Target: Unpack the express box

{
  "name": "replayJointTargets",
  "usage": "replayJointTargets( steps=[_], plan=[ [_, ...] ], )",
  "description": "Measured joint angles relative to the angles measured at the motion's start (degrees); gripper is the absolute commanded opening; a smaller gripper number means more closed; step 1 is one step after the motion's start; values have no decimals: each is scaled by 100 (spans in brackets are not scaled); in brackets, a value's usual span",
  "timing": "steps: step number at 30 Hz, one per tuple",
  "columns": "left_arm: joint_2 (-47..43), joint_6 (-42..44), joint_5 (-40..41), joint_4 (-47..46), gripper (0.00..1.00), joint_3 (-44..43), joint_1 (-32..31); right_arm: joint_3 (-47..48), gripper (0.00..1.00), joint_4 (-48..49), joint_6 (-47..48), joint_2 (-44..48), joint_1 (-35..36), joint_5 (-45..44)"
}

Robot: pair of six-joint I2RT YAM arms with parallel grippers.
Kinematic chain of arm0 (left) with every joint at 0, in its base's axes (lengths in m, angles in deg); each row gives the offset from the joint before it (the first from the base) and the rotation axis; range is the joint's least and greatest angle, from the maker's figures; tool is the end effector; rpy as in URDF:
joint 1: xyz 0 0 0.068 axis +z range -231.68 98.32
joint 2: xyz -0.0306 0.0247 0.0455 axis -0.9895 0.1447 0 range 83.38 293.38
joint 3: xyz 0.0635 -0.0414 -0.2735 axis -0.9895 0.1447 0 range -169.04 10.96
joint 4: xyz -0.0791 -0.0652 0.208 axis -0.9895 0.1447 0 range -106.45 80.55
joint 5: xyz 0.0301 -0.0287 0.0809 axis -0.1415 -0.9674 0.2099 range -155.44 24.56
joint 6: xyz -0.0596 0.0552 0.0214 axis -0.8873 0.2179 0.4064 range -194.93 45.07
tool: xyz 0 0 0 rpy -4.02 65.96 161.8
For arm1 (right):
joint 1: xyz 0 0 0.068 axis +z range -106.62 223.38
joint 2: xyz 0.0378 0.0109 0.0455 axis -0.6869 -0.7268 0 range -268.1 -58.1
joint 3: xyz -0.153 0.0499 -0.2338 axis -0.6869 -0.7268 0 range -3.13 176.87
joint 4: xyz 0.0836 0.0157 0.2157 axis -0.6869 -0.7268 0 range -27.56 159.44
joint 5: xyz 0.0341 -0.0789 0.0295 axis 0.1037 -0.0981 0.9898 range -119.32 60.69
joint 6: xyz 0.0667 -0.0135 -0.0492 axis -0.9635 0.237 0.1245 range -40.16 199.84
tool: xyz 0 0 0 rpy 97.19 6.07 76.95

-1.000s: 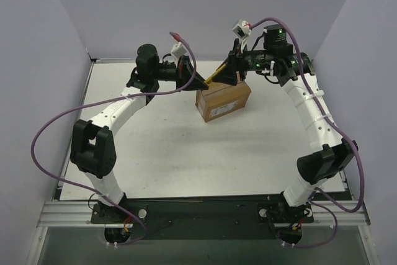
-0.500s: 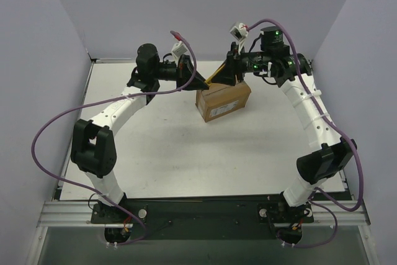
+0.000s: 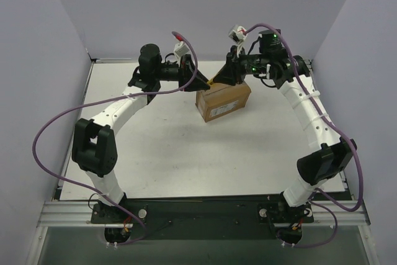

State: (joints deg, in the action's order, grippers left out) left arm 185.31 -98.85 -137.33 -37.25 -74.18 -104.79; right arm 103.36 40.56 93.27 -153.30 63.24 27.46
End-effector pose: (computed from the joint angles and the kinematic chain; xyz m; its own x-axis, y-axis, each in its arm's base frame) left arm 0.3359 -0.2195 0.3855 -0.3444 0.0099 -0.9388 0.9347 -0.0900 -0.3439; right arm 0.3093 0.1771 0.4538 -0.0590 -0.1567 -0.9859 -0.9765 0.2140 0.0245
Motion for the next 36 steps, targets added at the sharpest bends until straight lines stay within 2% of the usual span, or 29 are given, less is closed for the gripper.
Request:
replayJointTargets(
  steps=[4, 7, 8, 9, 10, 13, 18, 22, 26, 31, 36],
  plan=[
    [-11, 741, 1329, 966, 44, -74, 63, -627, 0, 378, -184, 142, -337, -1327],
    [0, 1405, 2326, 1679, 30, -203, 79, -1261, 0, 970, -256, 229, -610, -2651],
    [31, 1631, 2728, 1919, 21, -310, 74, -1467, 0, 1174, -267, 234, -699, -3180],
    [96, 1808, 3062, 2094, 6, -437, 70, -1652, 0, 1360, -275, 232, -761, -3753],
    [201, 1987, 3377, 2218, 0, -599, 66, -1786, 0, 1495, -286, 216, -796, -4236],
    [761, 2435, 4087, 2465, 0, -1307, 70, -1991, 0, 1777, -354, 188, -811, -5431],
    [2050, 2922, 4736, 2817, 0, -2411, 70, -2315, 0, 1996, -610, 181, -791, -6697],
    [2861, 3215, 4992, 3143, 0, -2761, 48, -2618, 0, 1781, -876, 166, -778, -6940],
    [3163, 3355, 4809, 3436, 0, -2743, 33, -2857, 0, 1530, -1095, 151, -767, -6730],
    [3023, 3375, 4100, 3346, 0, -2402, 33, -2870, 0, 1453, -1220, -92, -636, -6413],
    [2430, 3370, 3351, 3272, 0, -1325, 26, -2682, 0, 1447, -1248, -544, -492, -6131]
  ],
)
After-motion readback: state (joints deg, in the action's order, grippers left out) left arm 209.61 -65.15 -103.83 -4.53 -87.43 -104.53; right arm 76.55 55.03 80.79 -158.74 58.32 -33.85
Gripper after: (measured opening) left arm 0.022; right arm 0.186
